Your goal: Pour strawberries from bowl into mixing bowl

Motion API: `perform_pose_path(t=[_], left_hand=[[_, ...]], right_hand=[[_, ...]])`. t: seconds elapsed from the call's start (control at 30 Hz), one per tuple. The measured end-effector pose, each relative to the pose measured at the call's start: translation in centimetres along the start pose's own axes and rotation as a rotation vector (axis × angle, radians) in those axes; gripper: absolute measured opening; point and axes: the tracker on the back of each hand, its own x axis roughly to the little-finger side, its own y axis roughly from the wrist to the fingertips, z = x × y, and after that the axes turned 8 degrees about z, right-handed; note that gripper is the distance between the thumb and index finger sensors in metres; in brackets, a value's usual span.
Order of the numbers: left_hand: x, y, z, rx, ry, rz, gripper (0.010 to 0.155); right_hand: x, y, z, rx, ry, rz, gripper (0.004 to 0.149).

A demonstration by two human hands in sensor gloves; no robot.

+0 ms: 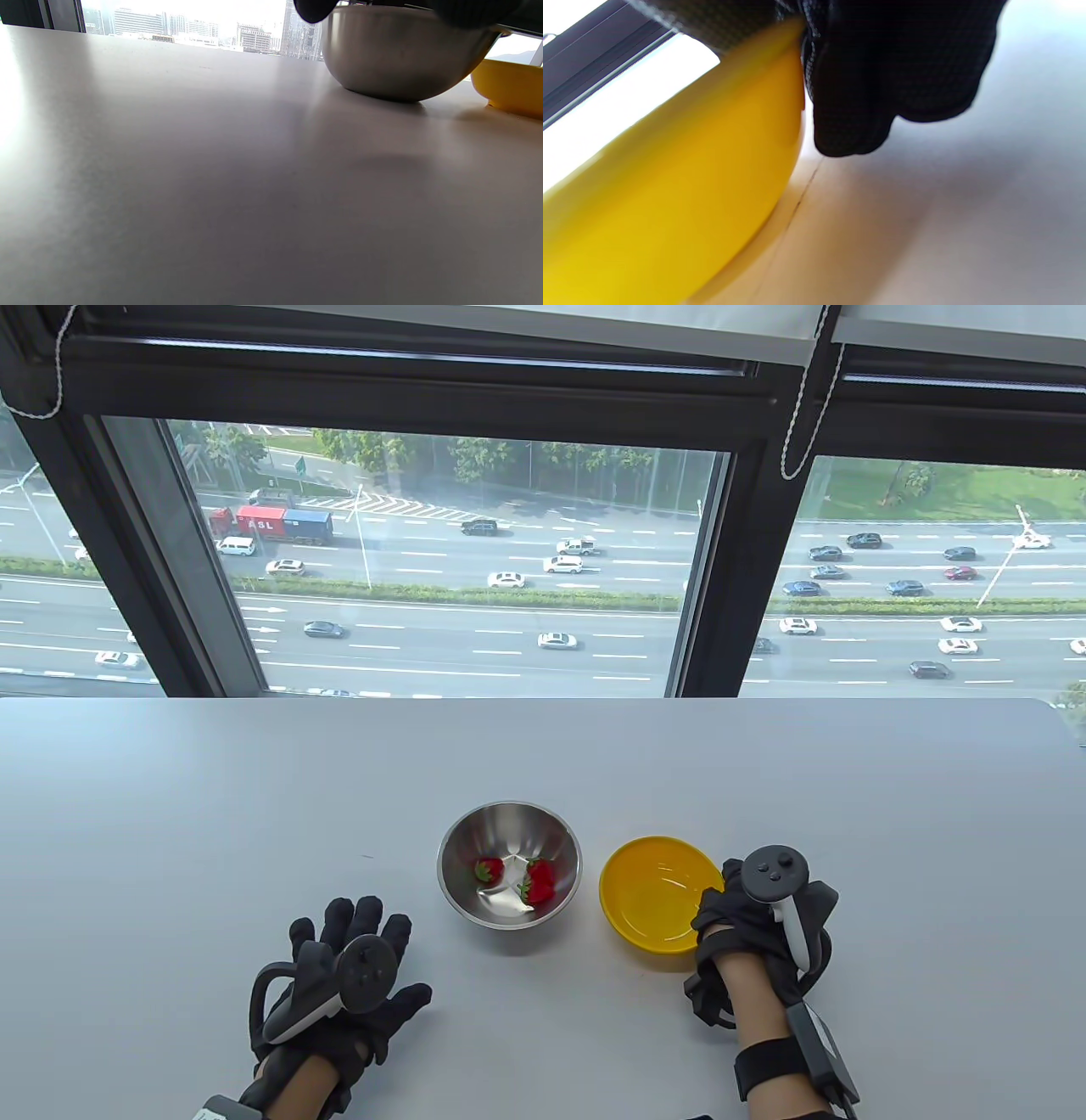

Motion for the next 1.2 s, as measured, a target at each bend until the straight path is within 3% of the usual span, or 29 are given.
perform_pose_path(t=[0.7, 1.2], left_hand=[[-0.1, -0.1, -0.5, -0.042, -0.005, 0.011, 0.087], [0.0, -0.4, -1.3, -0.117, -0.065, 0.025, 0.088]], right_hand=[[0.4, -1.7, 5.2, 0.091, 0.108, 0.062, 0.071], [-3.7, -4.7, 7.1, 0.128, -0.128, 0.317, 0.080]])
